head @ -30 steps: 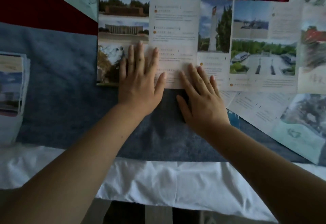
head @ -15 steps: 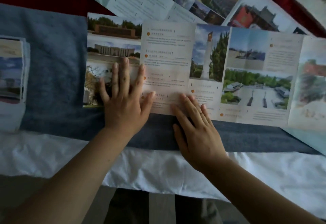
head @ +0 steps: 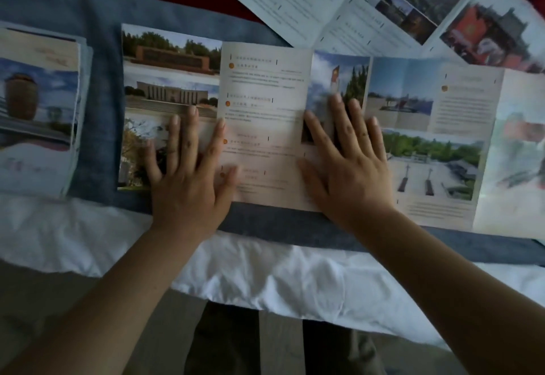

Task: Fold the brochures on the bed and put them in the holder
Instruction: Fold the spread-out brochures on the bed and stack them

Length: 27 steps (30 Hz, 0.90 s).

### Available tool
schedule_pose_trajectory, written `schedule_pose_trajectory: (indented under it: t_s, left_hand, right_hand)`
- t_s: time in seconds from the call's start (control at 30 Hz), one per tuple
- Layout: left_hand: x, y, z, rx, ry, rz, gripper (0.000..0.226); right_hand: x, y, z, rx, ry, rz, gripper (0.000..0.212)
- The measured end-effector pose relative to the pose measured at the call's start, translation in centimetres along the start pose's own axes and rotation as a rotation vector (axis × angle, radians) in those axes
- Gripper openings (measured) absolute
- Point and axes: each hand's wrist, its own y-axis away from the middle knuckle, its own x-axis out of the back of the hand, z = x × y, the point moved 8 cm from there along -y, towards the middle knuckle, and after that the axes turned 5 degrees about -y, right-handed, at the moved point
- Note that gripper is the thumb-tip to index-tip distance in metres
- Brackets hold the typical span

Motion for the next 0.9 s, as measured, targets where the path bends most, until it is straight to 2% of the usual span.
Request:
schedule_pose_trajectory:
  t_s: [0.2, 0.37, 0.43, 0.5, 0.67, 0.8, 0.9]
  left_hand:
    - [1.0, -0.1, -1.0, 0.009, 0.026, -0.004, 0.068]
    - [2.3, -0.7, -5.2, 0.321, 0.124, -0.043, 0.093]
    - [3.3, -0.9, -5.7, 0.371, 0.177, -0.035, 0.1]
    - [4.9, -1.4, -5.1, 0.326, 0.204, 0.015, 0.095]
    - [9.5, -1.1, -2.4, 0.213, 0.314, 0.211, 0.062]
    - [12.4, 0.2, 2.1, 0.059, 0.24, 0.282, 0.061]
    - [13.0, 0.7, 4.9, 0.012, 0.264, 0.236, 0.065]
  right_hand:
    - [-1.1, 0.1, -0.2, -0.001, 0.019, 0.069, 0.069]
    - [-1.2, 0.2, -0.1, 0.014, 0.017, 0.079, 0.069]
    - [-1.1, 0.2, -0.1, 0.018, 0.014, 0.083, 0.069]
    - [-1.2, 0.2, -0.2, 0.02, 0.023, 0.081, 0.069]
    - [-1.1, 0.2, -0.1, 0.027, 0.027, 0.086, 0.068]
    - [-1.0, 0.1, -0.2, 0.036, 0.019, 0.09, 0.067]
    - [-0.9, 0.1, -0.2, 0.041, 0.018, 0.084, 0.067]
